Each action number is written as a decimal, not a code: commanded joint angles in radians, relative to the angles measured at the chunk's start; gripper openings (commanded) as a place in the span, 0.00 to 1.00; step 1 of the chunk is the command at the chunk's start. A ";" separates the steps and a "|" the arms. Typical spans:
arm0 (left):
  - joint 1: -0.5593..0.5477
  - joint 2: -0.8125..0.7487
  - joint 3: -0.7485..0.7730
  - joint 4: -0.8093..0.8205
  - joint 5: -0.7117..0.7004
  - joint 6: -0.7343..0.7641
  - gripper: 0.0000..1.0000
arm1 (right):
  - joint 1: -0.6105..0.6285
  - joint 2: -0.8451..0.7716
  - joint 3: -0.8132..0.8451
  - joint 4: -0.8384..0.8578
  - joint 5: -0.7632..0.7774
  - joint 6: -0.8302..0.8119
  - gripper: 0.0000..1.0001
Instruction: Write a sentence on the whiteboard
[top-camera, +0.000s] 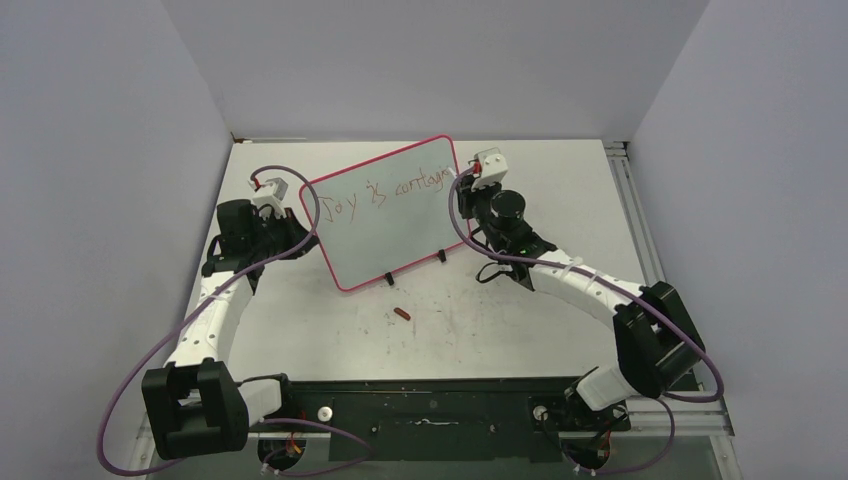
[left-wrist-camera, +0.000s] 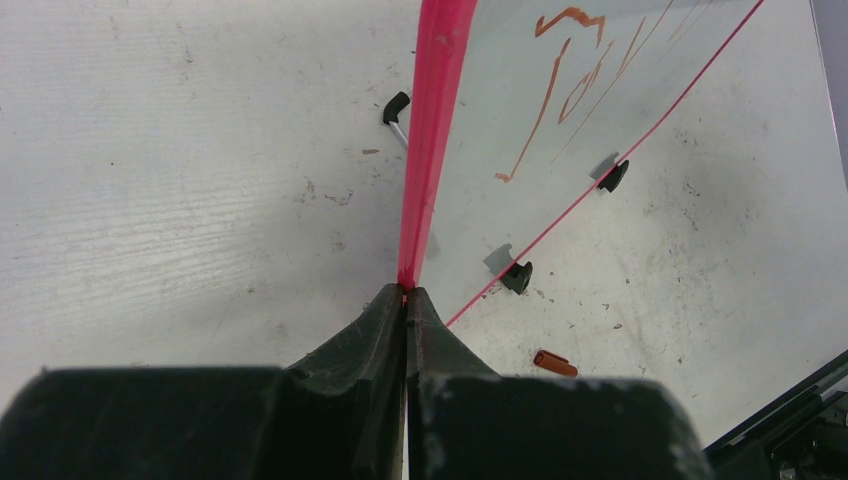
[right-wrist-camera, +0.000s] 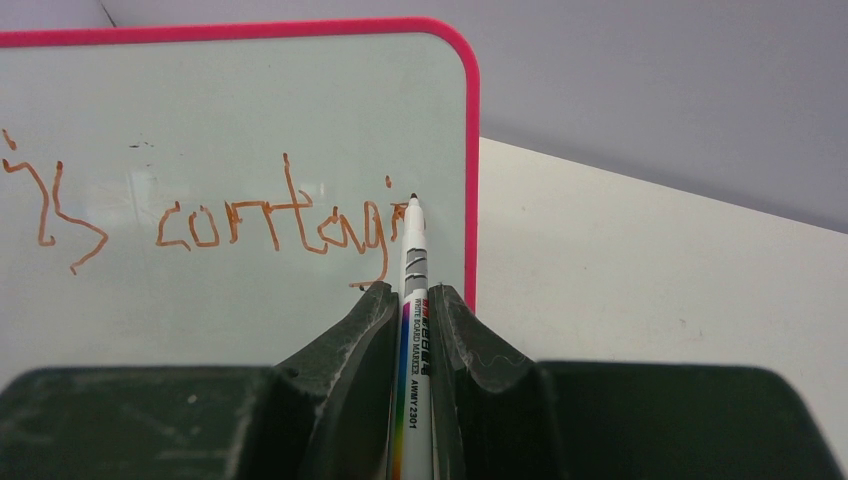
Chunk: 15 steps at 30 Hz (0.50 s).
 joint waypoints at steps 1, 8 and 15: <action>-0.010 -0.008 0.043 0.013 0.007 0.008 0.00 | 0.008 -0.060 -0.007 0.057 0.040 -0.010 0.05; -0.010 -0.009 0.042 0.014 0.009 0.008 0.00 | 0.008 -0.019 0.015 0.060 0.034 -0.011 0.05; -0.008 -0.007 0.042 0.013 0.011 0.008 0.00 | 0.007 0.011 0.032 0.061 0.028 -0.016 0.05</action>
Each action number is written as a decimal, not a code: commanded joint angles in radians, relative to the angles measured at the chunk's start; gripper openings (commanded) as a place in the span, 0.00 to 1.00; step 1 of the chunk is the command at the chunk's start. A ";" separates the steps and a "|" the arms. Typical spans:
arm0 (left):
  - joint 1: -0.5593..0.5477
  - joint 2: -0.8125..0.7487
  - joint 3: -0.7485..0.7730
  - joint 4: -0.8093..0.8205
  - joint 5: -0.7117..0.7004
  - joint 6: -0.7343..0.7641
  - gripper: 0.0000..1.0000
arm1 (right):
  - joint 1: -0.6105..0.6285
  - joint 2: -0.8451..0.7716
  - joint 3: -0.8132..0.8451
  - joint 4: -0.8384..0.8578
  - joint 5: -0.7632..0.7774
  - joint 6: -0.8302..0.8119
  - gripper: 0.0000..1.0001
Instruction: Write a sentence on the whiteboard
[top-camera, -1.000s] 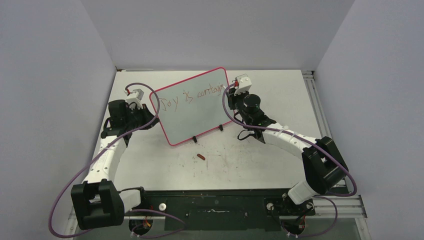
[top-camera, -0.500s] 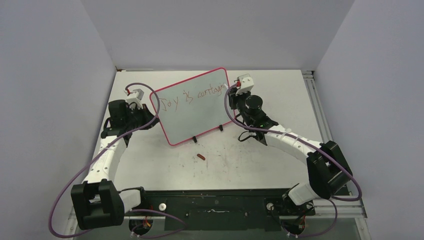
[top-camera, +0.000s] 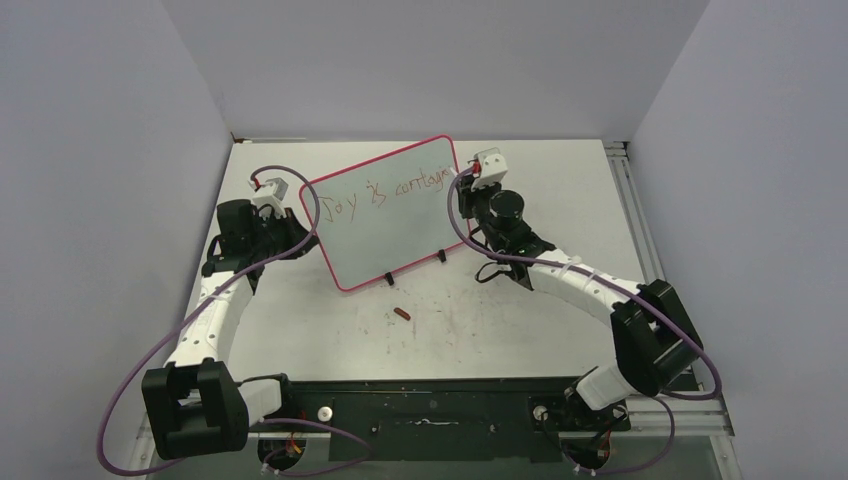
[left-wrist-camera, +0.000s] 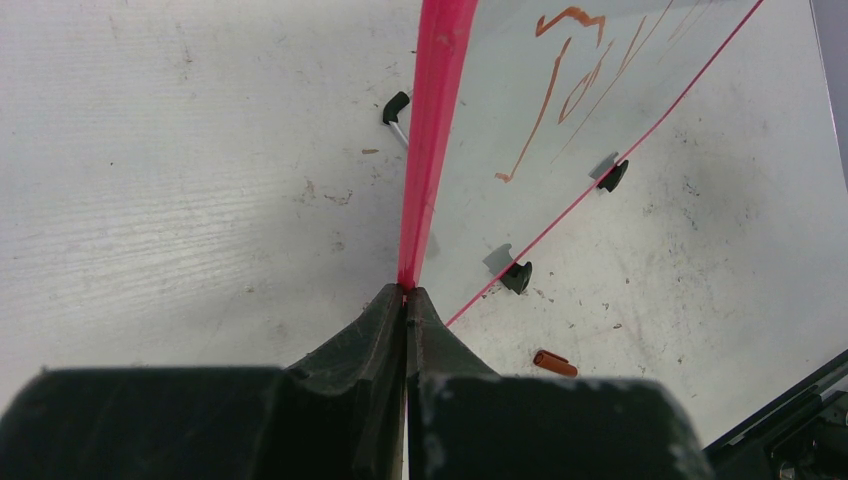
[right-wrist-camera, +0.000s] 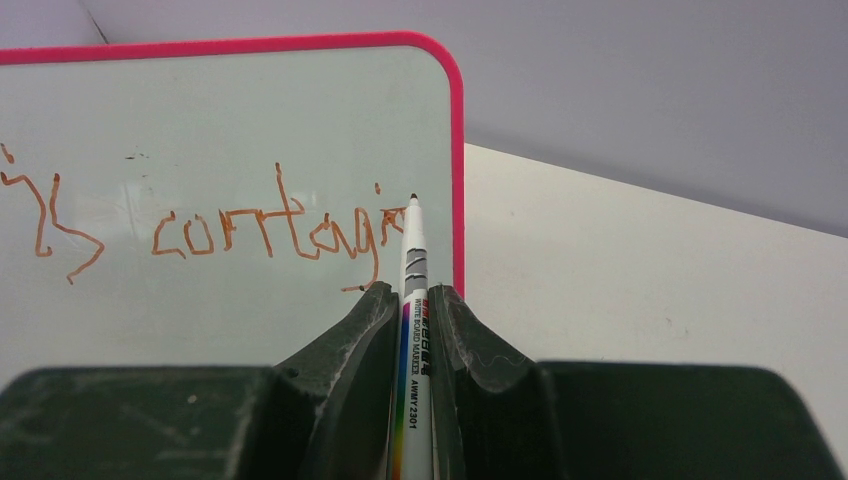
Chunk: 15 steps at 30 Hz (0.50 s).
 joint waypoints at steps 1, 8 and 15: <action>-0.009 -0.007 0.042 0.014 0.012 0.008 0.00 | 0.007 0.026 0.040 0.053 0.004 -0.012 0.05; -0.009 -0.005 0.042 0.014 0.012 0.008 0.00 | 0.007 0.044 0.046 0.058 0.002 -0.014 0.05; -0.010 -0.005 0.042 0.014 0.010 0.008 0.00 | 0.007 0.045 0.033 0.049 0.008 -0.016 0.05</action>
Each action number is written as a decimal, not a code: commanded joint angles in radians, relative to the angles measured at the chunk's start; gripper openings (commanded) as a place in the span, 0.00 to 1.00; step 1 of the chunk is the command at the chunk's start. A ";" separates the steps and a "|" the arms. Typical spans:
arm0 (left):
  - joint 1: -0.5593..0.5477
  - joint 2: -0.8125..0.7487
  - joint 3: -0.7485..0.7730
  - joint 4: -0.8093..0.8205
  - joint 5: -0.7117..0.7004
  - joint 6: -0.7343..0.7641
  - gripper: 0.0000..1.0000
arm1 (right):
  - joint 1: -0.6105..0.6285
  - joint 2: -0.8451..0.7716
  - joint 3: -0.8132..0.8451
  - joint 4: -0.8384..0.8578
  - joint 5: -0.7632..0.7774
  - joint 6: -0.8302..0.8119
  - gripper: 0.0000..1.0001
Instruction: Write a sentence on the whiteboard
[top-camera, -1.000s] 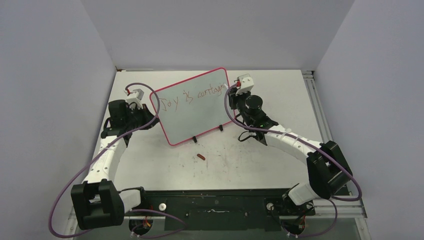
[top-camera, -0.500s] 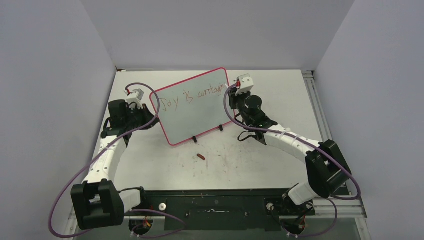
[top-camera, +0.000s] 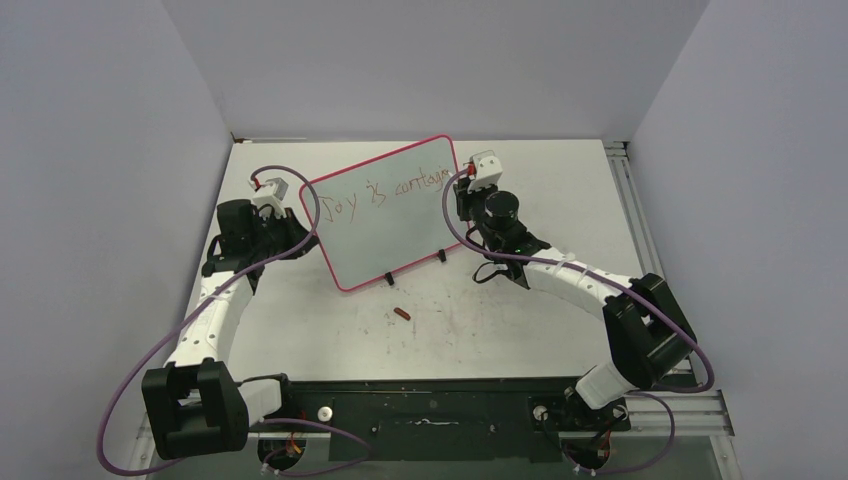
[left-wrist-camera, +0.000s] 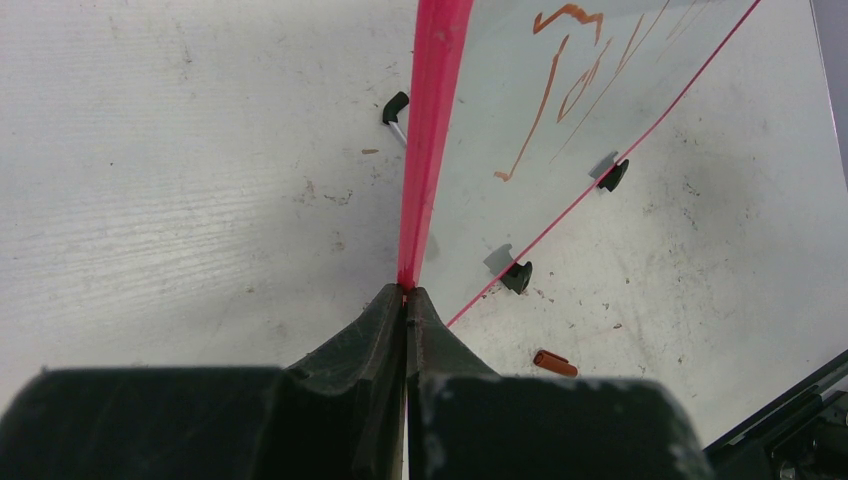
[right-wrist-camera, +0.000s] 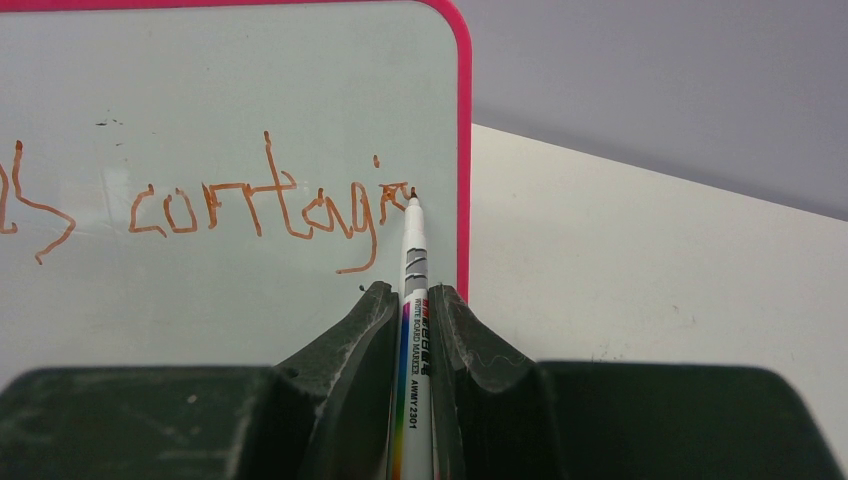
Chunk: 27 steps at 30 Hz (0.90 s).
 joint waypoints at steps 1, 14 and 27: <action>-0.009 -0.005 0.042 0.014 0.010 0.008 0.00 | 0.007 -0.006 0.025 0.047 0.009 -0.008 0.05; -0.008 -0.008 0.042 0.015 0.012 0.008 0.00 | 0.007 -0.031 -0.026 0.025 0.026 0.008 0.05; -0.010 -0.009 0.042 0.015 0.011 0.008 0.00 | 0.006 -0.025 0.006 0.053 0.049 -0.012 0.05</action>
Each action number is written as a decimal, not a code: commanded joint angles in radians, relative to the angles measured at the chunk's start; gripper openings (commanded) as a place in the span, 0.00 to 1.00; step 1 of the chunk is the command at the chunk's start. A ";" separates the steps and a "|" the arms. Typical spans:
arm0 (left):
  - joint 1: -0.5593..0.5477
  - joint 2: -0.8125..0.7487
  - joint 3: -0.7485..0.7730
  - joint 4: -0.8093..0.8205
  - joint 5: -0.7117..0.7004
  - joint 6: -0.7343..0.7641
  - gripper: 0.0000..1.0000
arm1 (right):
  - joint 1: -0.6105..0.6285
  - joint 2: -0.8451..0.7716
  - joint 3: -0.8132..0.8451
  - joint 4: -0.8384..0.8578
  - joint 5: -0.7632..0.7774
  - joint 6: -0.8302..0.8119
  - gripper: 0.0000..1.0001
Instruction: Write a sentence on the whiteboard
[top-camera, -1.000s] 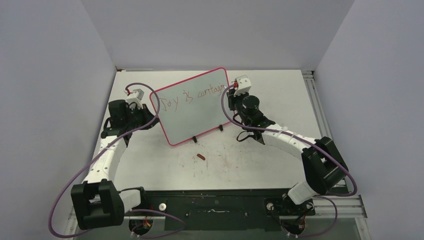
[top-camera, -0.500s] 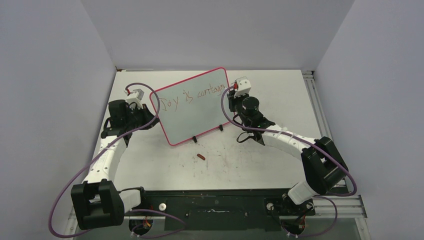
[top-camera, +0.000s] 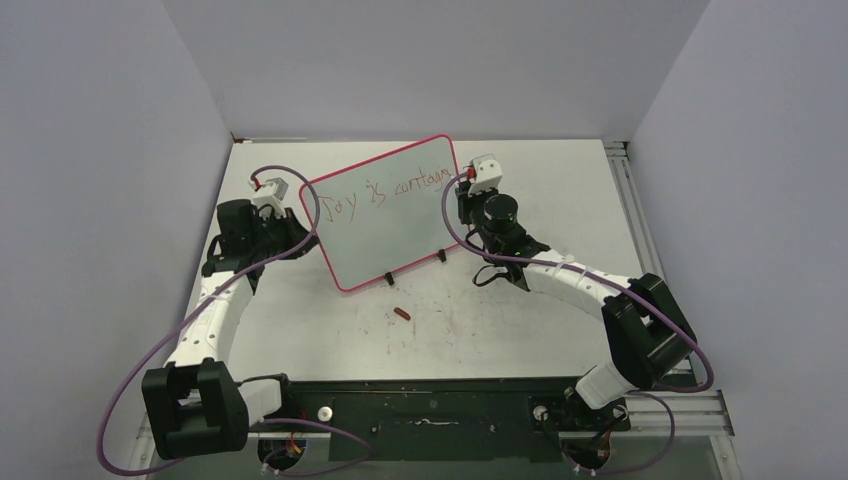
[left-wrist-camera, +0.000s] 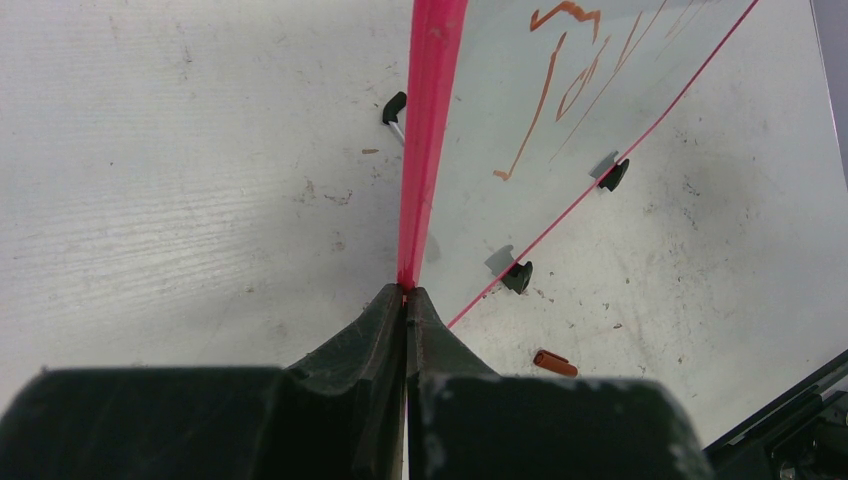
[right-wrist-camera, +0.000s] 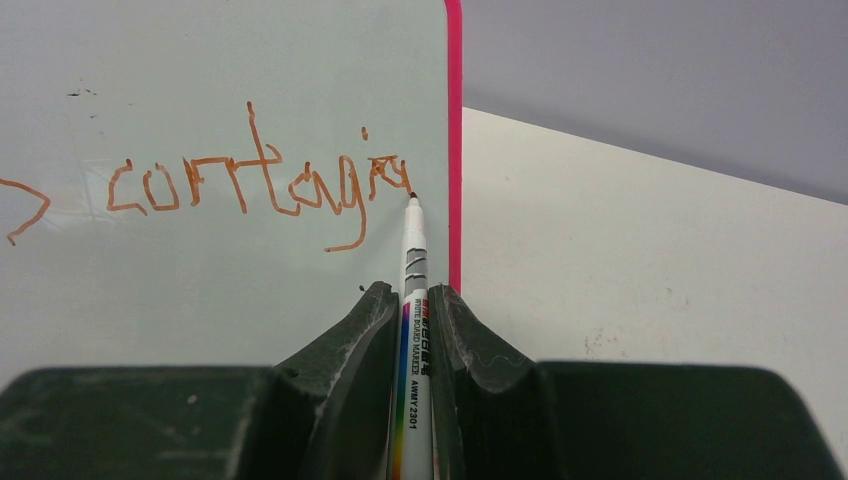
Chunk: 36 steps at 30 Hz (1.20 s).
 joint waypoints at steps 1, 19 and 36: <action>-0.010 -0.008 0.042 0.016 0.011 0.008 0.00 | 0.006 -0.022 0.034 0.056 0.025 -0.012 0.05; -0.009 -0.007 0.042 0.015 0.012 0.008 0.00 | 0.006 0.005 0.072 0.072 0.022 -0.026 0.05; -0.010 -0.007 0.041 0.016 0.013 0.008 0.00 | 0.006 -0.006 -0.006 0.041 0.025 0.008 0.05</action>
